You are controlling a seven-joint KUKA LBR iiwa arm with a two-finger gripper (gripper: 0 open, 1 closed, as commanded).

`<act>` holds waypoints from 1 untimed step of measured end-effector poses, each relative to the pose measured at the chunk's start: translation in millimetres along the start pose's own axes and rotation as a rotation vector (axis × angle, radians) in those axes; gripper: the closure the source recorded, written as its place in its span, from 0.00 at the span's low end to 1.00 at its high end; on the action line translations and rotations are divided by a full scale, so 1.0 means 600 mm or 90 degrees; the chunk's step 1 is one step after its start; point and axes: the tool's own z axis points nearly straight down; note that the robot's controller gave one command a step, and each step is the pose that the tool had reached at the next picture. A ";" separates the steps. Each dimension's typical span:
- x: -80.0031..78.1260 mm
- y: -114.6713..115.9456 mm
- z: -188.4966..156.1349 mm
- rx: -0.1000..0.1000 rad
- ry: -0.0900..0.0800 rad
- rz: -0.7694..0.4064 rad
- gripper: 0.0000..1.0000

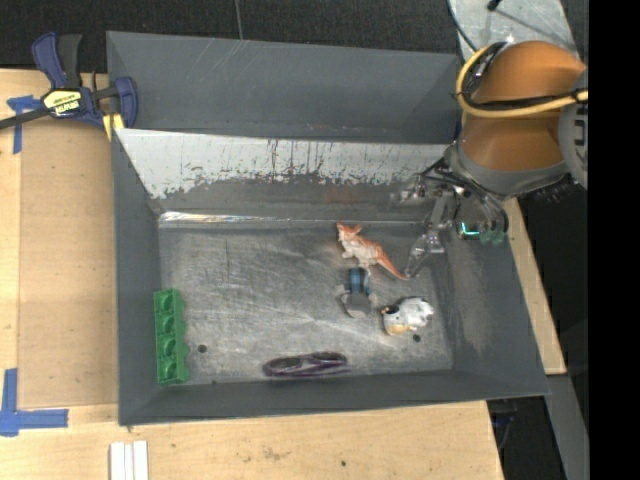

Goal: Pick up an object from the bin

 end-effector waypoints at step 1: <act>-0.001 0.000 -0.001 0.000 -0.001 -0.001 0.00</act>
Offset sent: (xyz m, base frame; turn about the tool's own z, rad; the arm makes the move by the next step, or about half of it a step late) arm 0.0094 -0.0124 -0.1128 -0.3987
